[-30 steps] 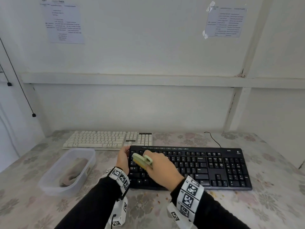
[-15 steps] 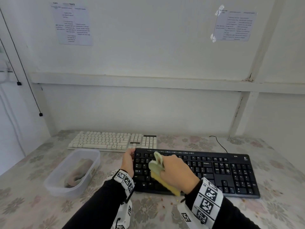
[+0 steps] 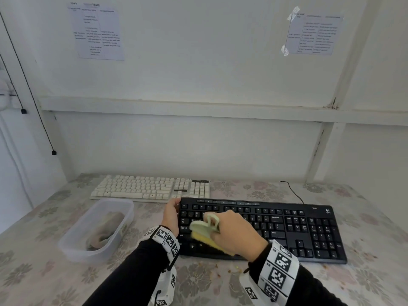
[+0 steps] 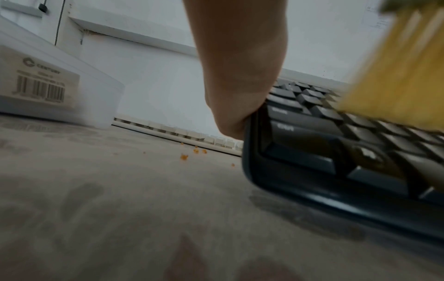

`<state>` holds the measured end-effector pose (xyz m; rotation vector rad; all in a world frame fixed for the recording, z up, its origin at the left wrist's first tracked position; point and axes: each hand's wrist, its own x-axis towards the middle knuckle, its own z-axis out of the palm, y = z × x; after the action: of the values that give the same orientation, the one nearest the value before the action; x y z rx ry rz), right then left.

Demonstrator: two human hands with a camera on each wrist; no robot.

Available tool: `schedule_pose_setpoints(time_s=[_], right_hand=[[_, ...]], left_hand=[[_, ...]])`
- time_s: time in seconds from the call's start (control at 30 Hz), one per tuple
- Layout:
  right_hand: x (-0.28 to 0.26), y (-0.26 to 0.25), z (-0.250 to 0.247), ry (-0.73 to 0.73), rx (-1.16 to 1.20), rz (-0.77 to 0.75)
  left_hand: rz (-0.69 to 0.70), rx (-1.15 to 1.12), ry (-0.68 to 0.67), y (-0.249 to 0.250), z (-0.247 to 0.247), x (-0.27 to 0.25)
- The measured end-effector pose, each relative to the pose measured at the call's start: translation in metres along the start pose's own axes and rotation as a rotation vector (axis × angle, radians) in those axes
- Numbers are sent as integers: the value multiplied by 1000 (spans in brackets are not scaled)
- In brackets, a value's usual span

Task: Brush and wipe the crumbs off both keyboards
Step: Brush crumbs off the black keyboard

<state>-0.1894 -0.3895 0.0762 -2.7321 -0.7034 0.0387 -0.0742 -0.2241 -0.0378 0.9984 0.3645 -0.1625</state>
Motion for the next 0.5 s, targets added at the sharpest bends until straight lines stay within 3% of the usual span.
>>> schedule_pose_setpoints(time_s=[0.17, 0.5], right_hand=[[3, 11, 25, -92, -29, -61], [-30, 92, 7, -46, -9, 232]], left_hand=[[-25, 10, 11, -1, 0, 0], [-37, -8, -8, 0, 1, -1]])
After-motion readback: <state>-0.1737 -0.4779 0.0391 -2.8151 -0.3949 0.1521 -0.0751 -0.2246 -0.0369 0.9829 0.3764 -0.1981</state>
